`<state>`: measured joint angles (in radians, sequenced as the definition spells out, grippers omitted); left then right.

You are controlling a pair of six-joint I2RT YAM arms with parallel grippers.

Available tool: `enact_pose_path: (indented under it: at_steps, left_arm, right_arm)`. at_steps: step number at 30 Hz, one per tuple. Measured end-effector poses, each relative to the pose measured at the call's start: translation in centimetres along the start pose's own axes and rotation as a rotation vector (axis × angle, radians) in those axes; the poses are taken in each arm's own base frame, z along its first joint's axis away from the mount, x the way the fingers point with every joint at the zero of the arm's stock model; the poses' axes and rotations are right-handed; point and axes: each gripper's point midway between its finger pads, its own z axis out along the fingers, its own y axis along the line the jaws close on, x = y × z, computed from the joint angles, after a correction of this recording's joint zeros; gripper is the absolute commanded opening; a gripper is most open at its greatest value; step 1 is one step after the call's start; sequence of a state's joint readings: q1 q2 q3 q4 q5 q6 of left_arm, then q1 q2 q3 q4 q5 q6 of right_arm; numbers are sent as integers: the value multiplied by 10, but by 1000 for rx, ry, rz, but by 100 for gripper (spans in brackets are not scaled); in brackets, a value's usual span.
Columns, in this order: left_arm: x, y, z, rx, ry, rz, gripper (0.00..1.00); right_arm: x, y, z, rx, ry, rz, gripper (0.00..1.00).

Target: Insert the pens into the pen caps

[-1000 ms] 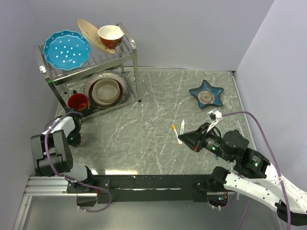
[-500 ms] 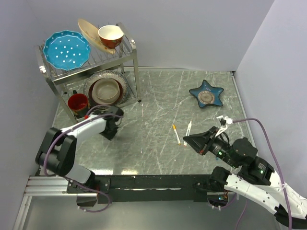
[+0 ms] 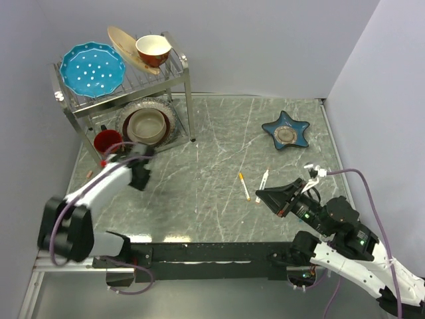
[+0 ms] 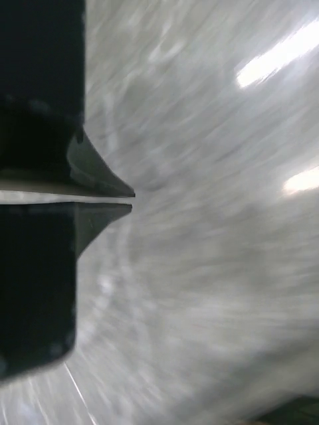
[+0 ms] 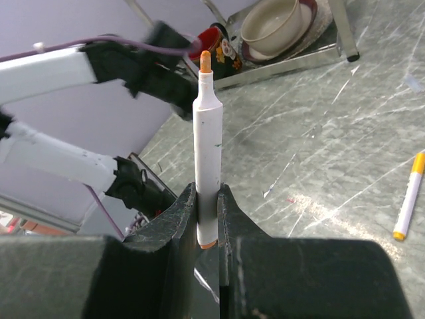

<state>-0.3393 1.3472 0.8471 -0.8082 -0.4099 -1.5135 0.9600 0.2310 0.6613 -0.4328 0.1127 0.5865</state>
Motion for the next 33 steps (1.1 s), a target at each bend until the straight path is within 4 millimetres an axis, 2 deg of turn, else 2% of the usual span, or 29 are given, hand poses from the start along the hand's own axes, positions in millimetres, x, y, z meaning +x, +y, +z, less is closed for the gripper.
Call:
enact_pose_path:
  at_steps: [1, 4, 7, 10, 13, 17, 21, 23, 24, 26, 27, 30, 33]
  left_arm:
    - [-19, 6, 0, 11, -12, -58, 38]
    - [-59, 17, -2, 20, -54, -124, 56]
    - [-104, 23, -3, -2, -127, -161, 61]
    - [-147, 28, -8, -19, -207, -224, 61]
    - [-182, 50, -7, -72, -263, -356, 59]
    - [-201, 87, 2, -165, -258, -528, 60]
    - [-199, 100, 17, -233, -199, -609, 62]
    - [-199, 101, 26, -245, -170, -633, 55]
    - [-200, 101, 30, -254, -159, -646, 45]
    - [-207, 99, 38, -254, -154, -658, 37]
    - [-213, 97, 42, -247, -161, -655, 30]
    - [-234, 85, 51, -211, -200, -618, 25]
    - [-258, 74, 54, -175, -255, -580, 28]
  right_arm:
    - [4, -2, 3, -4, -2, 1, 0]
    - [21, -13, 10, 12, 19, -3, 0]
    - [31, -19, 16, 28, 43, -9, 0]
    - [29, -16, 21, 17, 37, -26, 0]
    - [30, -17, 28, 21, 46, -59, 0]
    - [35, -20, 35, 36, 78, -91, 0]
    - [38, -17, 36, 20, 96, -99, 0]
    - [40, -15, 36, 13, 113, -103, 0]
    - [40, -14, 37, 15, 125, -106, 0]
    - [37, -9, 39, 12, 146, -109, 0]
    - [36, -7, 40, 10, 151, -111, 0]
    - [33, -3, 43, 7, 161, -109, 0]
    - [34, -3, 43, 11, 164, -99, 0]
